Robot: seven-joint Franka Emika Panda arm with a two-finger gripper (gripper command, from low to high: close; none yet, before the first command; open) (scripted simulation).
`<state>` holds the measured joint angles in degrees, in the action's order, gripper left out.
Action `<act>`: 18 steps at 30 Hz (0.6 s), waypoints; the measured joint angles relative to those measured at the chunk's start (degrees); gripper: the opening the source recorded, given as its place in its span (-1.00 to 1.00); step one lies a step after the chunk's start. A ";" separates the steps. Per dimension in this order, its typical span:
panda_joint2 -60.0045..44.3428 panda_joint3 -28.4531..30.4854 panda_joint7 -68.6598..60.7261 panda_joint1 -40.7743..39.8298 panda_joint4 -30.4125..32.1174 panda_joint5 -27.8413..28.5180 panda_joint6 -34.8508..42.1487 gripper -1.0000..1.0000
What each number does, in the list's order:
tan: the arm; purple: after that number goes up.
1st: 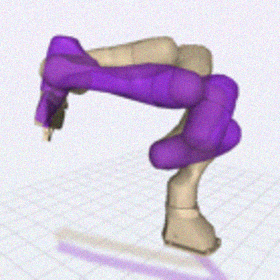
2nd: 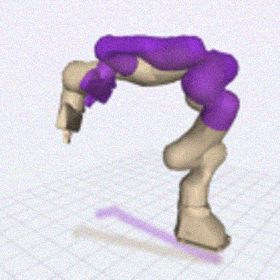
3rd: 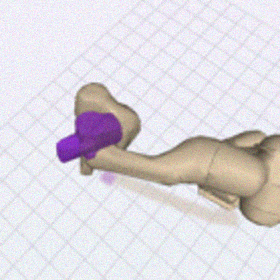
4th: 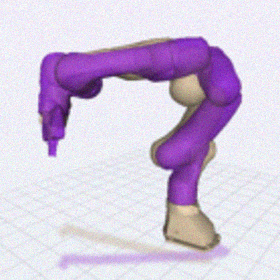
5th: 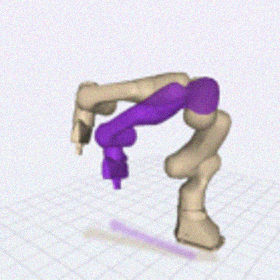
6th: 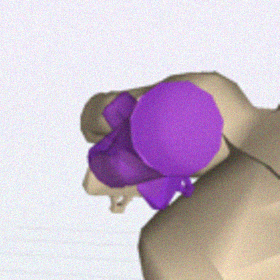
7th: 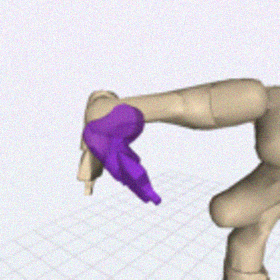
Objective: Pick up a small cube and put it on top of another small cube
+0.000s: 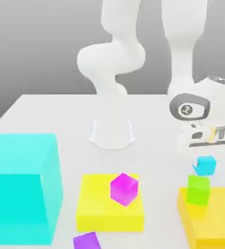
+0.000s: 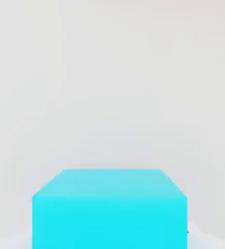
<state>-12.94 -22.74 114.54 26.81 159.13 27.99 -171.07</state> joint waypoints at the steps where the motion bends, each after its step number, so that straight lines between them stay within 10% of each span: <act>1: 0.95 -2.02 -1.46 -1.53 0.25 -1.98 0.62 -1.00; 11: 10.48 -13.20 -17.45 -7.44 3.09 -23.49 6.24 -1.00; 18: 15.46 -7.01 -21.00 -13.07 -3.33 -27.98 17.78 -1.00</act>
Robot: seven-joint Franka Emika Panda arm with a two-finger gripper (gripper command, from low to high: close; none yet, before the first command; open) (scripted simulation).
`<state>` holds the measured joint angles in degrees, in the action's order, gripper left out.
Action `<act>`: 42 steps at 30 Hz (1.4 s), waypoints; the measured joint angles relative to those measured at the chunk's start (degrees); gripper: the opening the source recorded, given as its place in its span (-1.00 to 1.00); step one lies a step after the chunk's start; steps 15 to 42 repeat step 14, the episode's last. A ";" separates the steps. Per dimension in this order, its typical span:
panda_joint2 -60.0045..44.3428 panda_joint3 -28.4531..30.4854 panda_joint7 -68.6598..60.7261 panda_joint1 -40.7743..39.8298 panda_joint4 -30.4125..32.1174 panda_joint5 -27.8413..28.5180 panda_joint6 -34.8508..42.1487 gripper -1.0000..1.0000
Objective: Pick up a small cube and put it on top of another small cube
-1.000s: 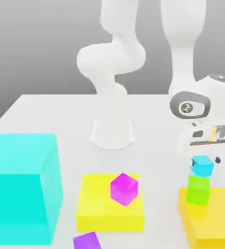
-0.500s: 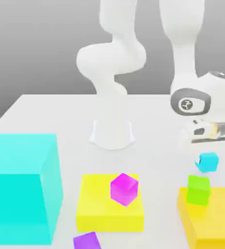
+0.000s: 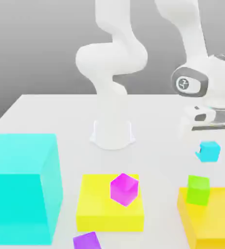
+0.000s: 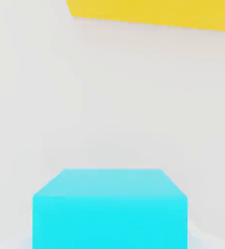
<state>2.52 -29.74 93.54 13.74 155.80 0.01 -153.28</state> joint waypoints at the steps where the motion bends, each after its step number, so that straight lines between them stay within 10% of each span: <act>1: 0.86 1.33 -0.45 -2.17 -2.13 -0.63 2.94 -1.00; 5: 3.92 5.62 -2.59 -6.99 -9.31 -3.62 12.78 -1.00; 10: -2.31 6.33 0.21 -8.81 -9.49 0.20 7.13 -1.00; 11: -3.82 6.34 0.90 -8.88 -9.19 1.14 5.42 1.00; 42: -3.82 6.34 0.89 -8.95 -9.19 1.14 5.42 1.00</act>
